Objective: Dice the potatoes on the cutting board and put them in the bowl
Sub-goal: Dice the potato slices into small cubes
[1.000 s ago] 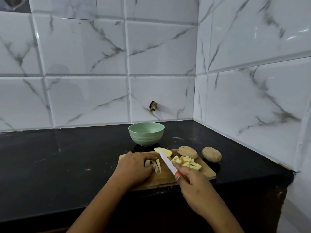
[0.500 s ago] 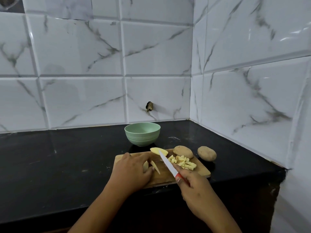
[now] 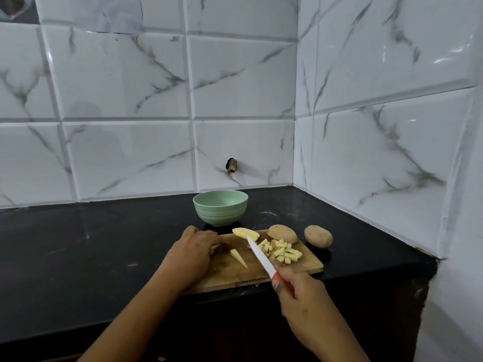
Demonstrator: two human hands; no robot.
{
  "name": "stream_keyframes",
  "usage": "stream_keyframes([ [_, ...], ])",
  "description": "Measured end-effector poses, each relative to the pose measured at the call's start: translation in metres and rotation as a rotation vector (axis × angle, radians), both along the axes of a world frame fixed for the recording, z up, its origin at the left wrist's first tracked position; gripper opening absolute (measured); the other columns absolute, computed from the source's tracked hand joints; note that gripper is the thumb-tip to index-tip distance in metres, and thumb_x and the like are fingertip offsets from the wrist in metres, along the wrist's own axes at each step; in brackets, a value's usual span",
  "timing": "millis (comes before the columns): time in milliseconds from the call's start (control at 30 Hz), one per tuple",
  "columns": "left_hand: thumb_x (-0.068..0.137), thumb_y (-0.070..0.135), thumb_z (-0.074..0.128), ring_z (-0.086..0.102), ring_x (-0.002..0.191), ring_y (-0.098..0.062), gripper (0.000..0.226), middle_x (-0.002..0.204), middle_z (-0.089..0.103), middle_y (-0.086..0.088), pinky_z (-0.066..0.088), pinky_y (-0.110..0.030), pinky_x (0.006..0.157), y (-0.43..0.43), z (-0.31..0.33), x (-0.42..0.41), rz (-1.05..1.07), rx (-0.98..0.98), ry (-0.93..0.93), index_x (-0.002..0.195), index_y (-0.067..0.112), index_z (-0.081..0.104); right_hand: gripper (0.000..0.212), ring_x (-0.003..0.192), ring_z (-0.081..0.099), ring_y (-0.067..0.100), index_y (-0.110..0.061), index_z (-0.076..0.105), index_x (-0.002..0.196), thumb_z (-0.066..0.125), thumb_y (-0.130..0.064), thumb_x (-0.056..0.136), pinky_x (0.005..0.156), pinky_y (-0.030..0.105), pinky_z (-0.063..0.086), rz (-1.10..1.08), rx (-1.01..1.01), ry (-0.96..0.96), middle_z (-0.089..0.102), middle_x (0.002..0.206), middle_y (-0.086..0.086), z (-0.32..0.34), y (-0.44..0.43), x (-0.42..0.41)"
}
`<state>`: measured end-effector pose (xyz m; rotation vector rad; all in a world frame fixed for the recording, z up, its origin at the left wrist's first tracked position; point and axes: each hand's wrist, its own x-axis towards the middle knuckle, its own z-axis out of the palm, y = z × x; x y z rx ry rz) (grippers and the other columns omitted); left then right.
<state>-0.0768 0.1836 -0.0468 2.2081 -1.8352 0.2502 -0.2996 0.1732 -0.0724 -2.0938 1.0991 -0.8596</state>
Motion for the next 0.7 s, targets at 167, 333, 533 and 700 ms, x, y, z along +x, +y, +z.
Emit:
stream_keyframes([
  [167,0.100,0.036,0.038,0.033,0.120,-0.011,0.034,0.140,0.040,0.026,0.036,-0.025,0.086,0.008,0.003,-0.012,-0.069,-0.022,-0.091,0.131,0.046,0.048,0.044,0.087,0.053,0.000,-0.041,0.034,0.145,0.038,-0.032,0.102,0.072,0.015,0.047,-0.038,-0.069,0.069,0.058,0.119,-0.012,0.000,0.006,0.005],
  [333,0.090,0.053,0.050,0.037,0.111,-0.006,0.023,0.124,0.050,0.023,0.037,-0.025,0.083,0.011,0.003,-0.013,-0.065,-0.065,-0.036,0.102,0.037,0.059,0.046,0.087,0.058,0.001,-0.044,0.029,0.146,0.034,-0.032,0.102,0.071,0.018,0.047,-0.081,-0.136,0.169,0.059,0.103,-0.013,0.008,0.017,0.007],
  [533,0.080,0.065,0.055,0.042,0.106,-0.004,0.033,0.115,0.056,0.023,0.040,-0.023,0.085,0.017,-0.005,-0.020,-0.021,-0.169,0.130,0.097,0.038,0.060,0.051,0.095,0.059,0.010,-0.045,0.019,0.149,0.031,-0.026,0.103,0.074,0.026,0.048,-0.141,-0.216,0.358,0.057,0.117,-0.005,0.017,0.015,0.015],
  [700,0.084,0.056,0.057,0.053,0.097,0.000,0.029,0.100,0.062,0.020,0.043,-0.017,0.077,0.012,-0.010,-0.032,0.059,-0.263,0.172,0.105,0.038,0.065,0.050,0.095,0.057,0.009,-0.044,0.023,0.148,0.034,-0.027,0.102,0.073,0.026,0.047,-0.111,-0.296,0.360,0.061,0.115,-0.009,0.019,0.010,0.020],
])
